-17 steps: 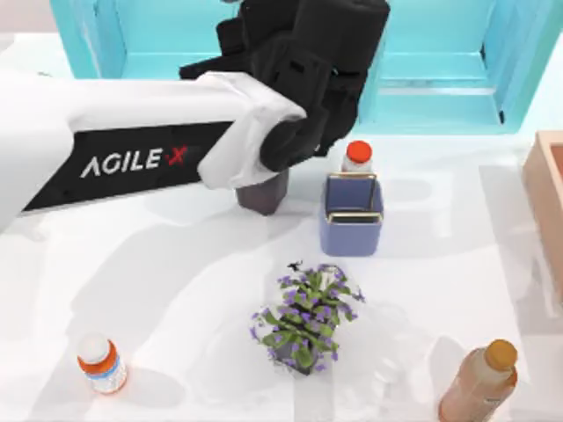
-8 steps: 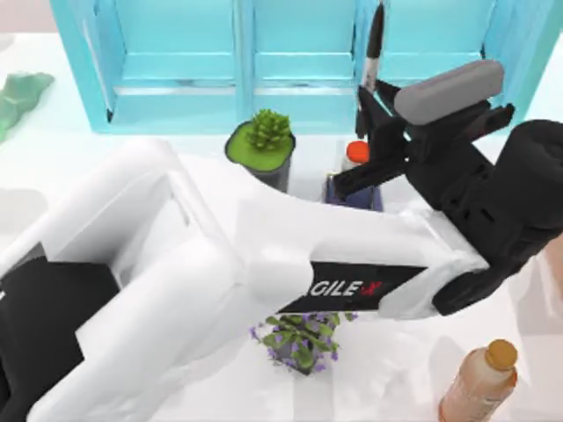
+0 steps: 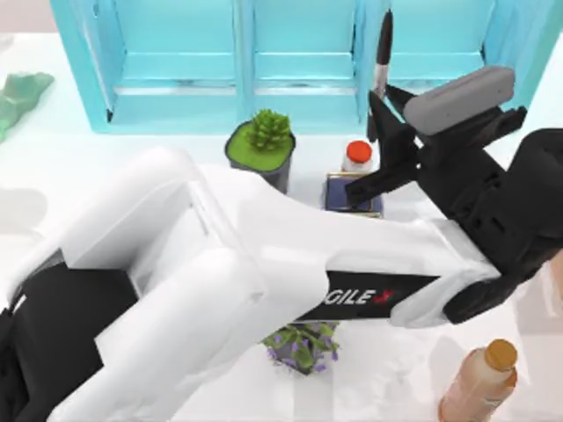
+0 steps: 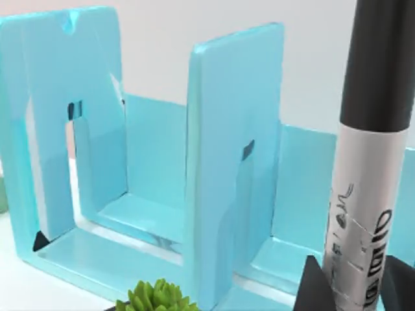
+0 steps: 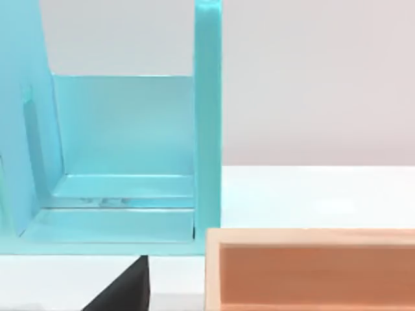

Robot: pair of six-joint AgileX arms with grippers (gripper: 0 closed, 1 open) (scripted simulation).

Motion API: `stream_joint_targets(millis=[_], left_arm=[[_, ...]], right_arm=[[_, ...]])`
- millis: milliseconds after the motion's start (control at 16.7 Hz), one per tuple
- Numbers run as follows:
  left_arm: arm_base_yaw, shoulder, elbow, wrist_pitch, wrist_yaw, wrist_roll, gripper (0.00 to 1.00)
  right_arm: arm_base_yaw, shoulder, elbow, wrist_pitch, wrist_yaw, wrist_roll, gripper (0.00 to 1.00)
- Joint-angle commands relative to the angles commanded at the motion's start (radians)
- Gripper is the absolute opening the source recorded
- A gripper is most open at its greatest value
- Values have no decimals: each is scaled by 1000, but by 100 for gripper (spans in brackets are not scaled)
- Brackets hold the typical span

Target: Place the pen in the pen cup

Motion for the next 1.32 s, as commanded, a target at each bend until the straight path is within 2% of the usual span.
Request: stream_joint_targets(millis=[540, 1320], left_arm=[[4, -12, -7, -58, 1, -32, 0], [4, -12, -7, -58, 1, -32, 98]], right_arm=[[0, 0, 0, 0, 0, 0, 100], [0, 0, 0, 0, 0, 0, 100]])
